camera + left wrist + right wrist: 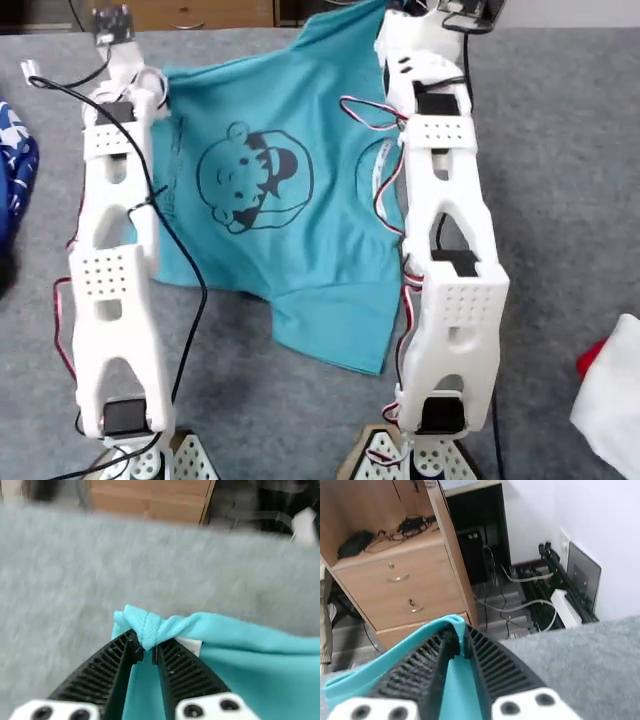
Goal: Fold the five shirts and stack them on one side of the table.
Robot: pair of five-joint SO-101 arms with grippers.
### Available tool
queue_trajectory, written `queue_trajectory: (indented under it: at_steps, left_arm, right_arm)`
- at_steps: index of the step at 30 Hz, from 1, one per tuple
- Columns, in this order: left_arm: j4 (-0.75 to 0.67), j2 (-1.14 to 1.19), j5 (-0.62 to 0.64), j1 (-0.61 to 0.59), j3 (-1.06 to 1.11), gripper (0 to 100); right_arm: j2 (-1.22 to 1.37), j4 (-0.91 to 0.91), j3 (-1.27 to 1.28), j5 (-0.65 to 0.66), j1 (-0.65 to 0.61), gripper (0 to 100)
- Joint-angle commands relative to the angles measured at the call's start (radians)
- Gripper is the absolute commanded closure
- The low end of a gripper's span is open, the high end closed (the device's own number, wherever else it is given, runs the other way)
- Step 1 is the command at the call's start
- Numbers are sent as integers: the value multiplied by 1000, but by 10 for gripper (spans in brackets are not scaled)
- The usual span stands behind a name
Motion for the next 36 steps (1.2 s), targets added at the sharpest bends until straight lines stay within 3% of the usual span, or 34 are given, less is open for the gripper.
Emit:
queue_trajectory:
  at_steps: [1,7,14,26,30,36]
  left_arm:
    - [-15,67,5,12,-281,981]
    - [75,196,0,2,-439,981]
    - [437,211,-3,2,-503,981]
    - [704,205,-6,-20,-505,981]
    - [819,203,-71,-17,-508,981]
    - [984,203,-80,-26,-548,981]
  right_arm:
    - [15,-32,-113,-2,28,994]
    - [61,101,-189,28,42,994]
    - [62,466,-355,28,38,994]
    - [64,1171,-648,137,2,994]
    - [67,1396,-759,163,-28,994]
    - [64,1574,-831,173,-31,995]
